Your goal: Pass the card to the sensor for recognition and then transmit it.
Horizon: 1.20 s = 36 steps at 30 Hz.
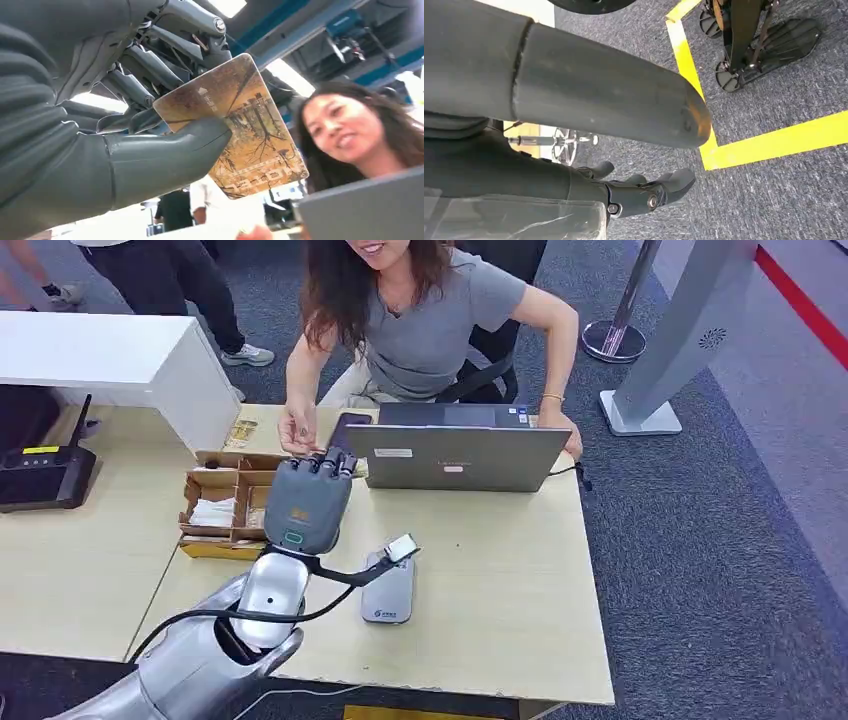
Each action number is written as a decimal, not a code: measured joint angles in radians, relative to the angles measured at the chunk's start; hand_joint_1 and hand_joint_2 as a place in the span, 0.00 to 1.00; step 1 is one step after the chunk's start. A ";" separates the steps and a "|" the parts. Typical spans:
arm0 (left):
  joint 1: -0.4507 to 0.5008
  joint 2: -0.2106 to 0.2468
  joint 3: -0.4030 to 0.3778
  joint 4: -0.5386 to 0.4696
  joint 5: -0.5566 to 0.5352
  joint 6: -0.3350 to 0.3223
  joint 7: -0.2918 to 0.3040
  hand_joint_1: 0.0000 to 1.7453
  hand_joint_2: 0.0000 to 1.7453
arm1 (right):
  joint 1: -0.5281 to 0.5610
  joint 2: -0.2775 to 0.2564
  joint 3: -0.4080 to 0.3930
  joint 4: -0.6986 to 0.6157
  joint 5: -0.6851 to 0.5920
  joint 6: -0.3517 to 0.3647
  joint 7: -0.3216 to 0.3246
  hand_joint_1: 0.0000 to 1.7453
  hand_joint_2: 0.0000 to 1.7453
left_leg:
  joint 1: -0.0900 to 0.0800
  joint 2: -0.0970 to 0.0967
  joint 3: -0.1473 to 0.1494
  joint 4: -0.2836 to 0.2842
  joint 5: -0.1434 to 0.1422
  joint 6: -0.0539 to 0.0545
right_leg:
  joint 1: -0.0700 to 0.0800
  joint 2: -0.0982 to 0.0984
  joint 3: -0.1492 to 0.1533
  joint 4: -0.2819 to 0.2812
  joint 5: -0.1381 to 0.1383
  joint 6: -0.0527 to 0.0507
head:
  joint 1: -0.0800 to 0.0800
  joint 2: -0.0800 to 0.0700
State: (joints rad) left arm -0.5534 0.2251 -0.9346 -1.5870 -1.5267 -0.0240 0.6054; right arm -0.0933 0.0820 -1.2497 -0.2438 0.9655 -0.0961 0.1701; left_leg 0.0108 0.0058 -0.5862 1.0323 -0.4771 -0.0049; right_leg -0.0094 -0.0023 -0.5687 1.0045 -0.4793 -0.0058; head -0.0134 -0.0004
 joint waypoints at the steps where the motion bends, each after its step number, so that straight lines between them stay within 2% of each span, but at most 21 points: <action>1: -0.004 0.006 0.008 -0.005 0.000 -0.005 0.003 1.00 1.00 | 0.000 0.000 0.001 0.000 0.001 0.000 0.000 0.00 0.00 | 0.000 0.000 0.000 0.000 0.000 0.000 | 0.000 0.000 0.000 0.000 0.000 0.000 | 0.000 0.000; 9: -0.014 0.035 0.043 -0.019 0.000 -0.026 0.011 1.00 1.00 | -0.001 0.001 0.005 -0.001 0.013 0.000 0.001 0.00 0.00 | 0.000 0.000 0.000 0.000 0.000 0.000 | 0.000 0.000 0.000 0.000 0.000 0.000 | 0.000 0.000; 29: -0.012 0.050 0.129 -0.029 0.000 -0.054 0.018 1.00 1.00 | -0.006 0.002 0.005 -0.008 0.015 -0.011 0.010 0.00 0.00 | 0.000 0.000 0.000 0.000 0.000 0.000 | 0.000 0.000 0.000 0.000 0.000 0.000 | 0.000 0.000; 31: -0.011 0.051 0.131 -0.032 0.000 -0.056 0.024 0.84 1.00 | -0.006 0.002 0.005 -0.008 0.015 -0.013 0.010 0.00 0.00 | 0.000 0.000 0.000 0.000 0.000 0.000 | 0.000 0.000 0.000 0.000 0.000 0.000 | 0.000 0.000; 32: -0.011 0.051 0.132 -0.035 0.000 -0.058 0.026 0.00 1.00 | -0.006 0.002 0.005 -0.008 0.015 -0.014 0.010 0.00 0.00 | 0.000 0.000 0.000 0.000 0.000 0.000 | 0.000 0.000 0.000 0.000 0.000 0.000 | 0.000 0.000; 36: -0.010 0.052 0.137 -0.047 0.000 -0.056 0.046 0.00 1.00 | -0.007 0.002 0.005 -0.008 0.015 -0.018 0.013 0.00 0.00 | 0.000 0.000 0.000 0.000 0.000 0.000 | 0.000 0.000 0.000 0.000 0.000 0.000 | 0.000 0.000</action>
State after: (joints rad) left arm -0.5637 0.2773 -0.7980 -1.6339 -1.5267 -0.0801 0.6512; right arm -0.0999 0.0835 -1.2451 -0.2518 0.9808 -0.1137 0.1835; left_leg 0.0108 0.0058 -0.5865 1.0323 -0.4771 -0.0049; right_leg -0.0094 -0.0023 -0.5687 1.0046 -0.4794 -0.0059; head -0.0130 -0.0004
